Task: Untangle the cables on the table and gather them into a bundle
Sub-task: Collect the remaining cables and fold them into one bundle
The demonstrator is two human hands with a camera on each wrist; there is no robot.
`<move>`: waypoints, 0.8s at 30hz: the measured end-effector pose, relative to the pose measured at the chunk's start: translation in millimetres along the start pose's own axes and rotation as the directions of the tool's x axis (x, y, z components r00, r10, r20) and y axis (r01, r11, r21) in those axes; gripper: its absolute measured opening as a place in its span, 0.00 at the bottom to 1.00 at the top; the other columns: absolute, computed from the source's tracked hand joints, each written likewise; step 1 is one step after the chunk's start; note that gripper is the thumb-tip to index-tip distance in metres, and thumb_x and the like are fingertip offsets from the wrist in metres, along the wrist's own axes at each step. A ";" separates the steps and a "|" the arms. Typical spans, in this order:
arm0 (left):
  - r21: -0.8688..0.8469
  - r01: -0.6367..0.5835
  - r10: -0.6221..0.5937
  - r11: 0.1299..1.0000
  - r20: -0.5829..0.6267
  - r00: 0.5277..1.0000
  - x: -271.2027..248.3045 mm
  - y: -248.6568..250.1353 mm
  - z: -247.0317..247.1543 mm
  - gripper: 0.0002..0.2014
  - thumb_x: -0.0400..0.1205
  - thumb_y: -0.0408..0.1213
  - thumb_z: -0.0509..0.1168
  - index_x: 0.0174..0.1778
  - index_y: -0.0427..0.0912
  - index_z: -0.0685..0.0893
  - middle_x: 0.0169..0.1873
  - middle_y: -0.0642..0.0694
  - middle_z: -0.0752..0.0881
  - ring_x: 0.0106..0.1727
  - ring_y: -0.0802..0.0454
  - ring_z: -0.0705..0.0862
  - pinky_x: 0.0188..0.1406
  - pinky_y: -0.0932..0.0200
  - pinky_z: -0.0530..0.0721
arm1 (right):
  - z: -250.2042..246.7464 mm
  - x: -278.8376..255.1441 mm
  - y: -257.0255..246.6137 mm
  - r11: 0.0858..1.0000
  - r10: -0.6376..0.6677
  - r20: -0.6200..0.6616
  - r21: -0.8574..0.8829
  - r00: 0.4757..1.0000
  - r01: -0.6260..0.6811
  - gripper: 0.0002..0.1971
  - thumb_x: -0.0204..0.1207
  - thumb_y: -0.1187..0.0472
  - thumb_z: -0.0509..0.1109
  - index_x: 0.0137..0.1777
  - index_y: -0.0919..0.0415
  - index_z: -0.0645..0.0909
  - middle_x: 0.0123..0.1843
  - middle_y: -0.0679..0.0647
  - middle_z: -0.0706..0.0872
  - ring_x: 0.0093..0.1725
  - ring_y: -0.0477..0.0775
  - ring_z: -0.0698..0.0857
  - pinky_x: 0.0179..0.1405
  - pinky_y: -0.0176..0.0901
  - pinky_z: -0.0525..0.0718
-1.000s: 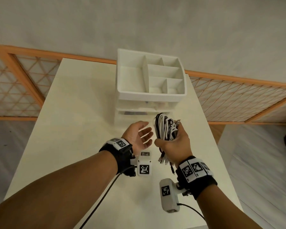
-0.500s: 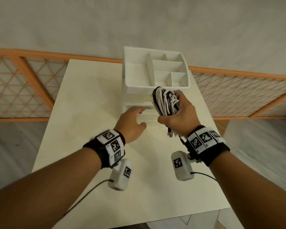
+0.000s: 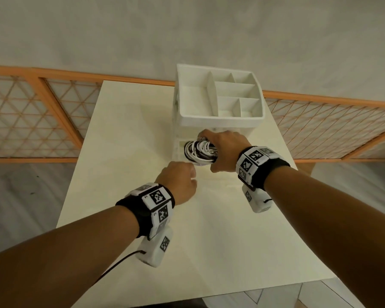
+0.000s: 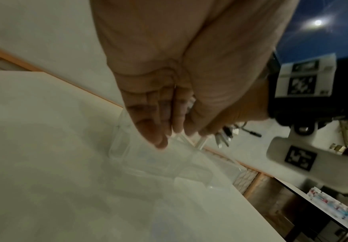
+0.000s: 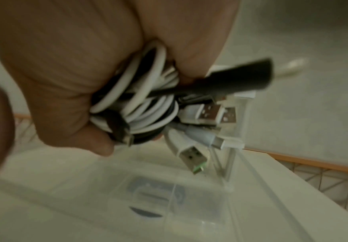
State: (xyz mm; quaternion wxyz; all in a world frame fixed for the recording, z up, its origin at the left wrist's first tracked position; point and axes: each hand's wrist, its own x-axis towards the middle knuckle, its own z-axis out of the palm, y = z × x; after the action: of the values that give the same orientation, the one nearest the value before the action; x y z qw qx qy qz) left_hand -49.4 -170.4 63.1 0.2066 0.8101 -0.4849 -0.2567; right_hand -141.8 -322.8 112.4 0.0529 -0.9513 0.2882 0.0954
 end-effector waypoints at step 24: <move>0.499 -0.224 0.088 0.837 0.283 0.955 25.0 14.6 26.5 0.40 0.86 0.65 0.38 0.88 0.41 0.42 0.89 0.43 0.40 0.88 0.44 0.34 0.85 0.39 0.36 | 47.9 15.6 18.3 0.997 0.072 0.182 -0.010 0.981 -0.071 0.46 0.68 0.39 0.75 0.84 0.44 0.59 0.76 0.50 0.79 0.76 0.60 0.77 0.78 0.64 0.69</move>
State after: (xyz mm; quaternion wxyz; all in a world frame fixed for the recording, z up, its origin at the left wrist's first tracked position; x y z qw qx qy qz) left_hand -65.7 -201.5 45.5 -0.0646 0.7544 -0.6232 -0.1959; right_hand -146.5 -339.0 61.5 0.0740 -0.9277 0.3160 0.1844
